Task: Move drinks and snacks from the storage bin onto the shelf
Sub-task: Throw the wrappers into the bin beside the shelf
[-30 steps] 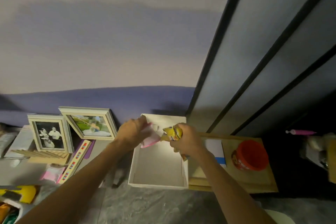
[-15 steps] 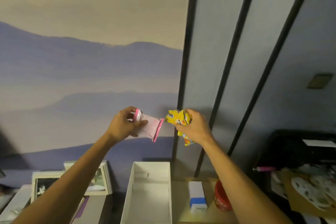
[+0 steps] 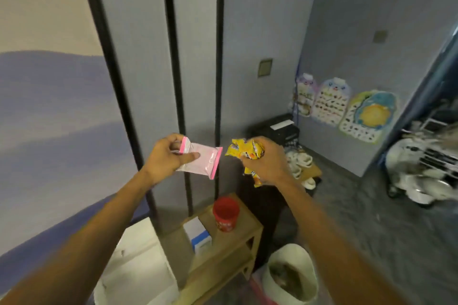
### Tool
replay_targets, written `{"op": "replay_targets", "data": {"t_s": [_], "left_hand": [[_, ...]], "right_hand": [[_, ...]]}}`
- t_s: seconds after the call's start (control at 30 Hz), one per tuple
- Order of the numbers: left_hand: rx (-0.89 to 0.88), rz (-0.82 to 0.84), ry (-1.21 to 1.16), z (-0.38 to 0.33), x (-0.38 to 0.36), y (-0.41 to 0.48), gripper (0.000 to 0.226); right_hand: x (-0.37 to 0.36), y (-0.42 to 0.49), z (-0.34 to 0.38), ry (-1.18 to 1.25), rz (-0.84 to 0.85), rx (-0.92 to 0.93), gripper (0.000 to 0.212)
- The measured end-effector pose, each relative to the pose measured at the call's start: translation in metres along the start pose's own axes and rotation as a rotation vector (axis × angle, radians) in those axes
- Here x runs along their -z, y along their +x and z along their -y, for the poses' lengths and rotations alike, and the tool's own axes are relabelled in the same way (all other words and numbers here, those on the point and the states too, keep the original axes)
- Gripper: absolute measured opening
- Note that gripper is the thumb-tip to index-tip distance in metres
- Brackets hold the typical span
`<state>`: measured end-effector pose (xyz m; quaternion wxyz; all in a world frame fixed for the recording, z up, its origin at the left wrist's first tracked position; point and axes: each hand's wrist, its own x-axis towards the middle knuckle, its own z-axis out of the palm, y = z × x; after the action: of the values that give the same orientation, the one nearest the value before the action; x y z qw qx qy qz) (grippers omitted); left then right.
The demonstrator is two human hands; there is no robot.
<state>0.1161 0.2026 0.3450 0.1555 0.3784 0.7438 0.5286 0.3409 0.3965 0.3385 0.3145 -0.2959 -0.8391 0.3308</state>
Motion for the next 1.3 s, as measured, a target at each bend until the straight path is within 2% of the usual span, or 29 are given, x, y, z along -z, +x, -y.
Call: {"op": "replay_targets", "data": {"t_s": [0.2, 0.33, 0.5, 0.6, 0.83, 1.0, 1.17, 1.3], "left_hand": [[-0.066, 0.194, 0.018, -0.027, -0.153, 0.012, 0.038], [-0.069, 0.308, 0.070, -0.038, -0.250, 0.018, 0.041], [-0.058, 0.326, 0.121, -0.031, -0.358, 0.022, 0.063], [0.018, 0.318, 0.087, -0.006, -0.412, 0.020, 0.062], [0.133, 0.406, 0.146, 0.117, -0.508, 0.006, 0.043], [0.234, 0.465, 0.212, 0.268, -0.577, -0.008, 0.035], [0.274, 0.491, 0.354, 0.431, -0.638, -0.034, 0.025], [0.244, 0.525, 0.421, 0.515, -0.669, -0.058, 0.023]], "right_hand": [[0.106, -0.049, -0.082, -0.118, -0.145, -0.136, 0.039], [0.152, -0.069, -0.147, -0.119, -0.218, -0.229, 0.030], [0.178, -0.084, -0.231, -0.033, -0.250, -0.331, 0.020], [0.172, -0.091, -0.286, -0.030, -0.250, -0.394, 0.020], [0.084, -0.128, -0.420, -0.025, -0.237, -0.526, 0.030], [-0.038, -0.175, -0.545, -0.012, -0.179, -0.595, 0.034], [-0.162, -0.228, -0.666, -0.042, -0.147, -0.695, 0.055], [-0.225, -0.259, -0.731, -0.107, -0.057, -0.745, 0.052]]}}
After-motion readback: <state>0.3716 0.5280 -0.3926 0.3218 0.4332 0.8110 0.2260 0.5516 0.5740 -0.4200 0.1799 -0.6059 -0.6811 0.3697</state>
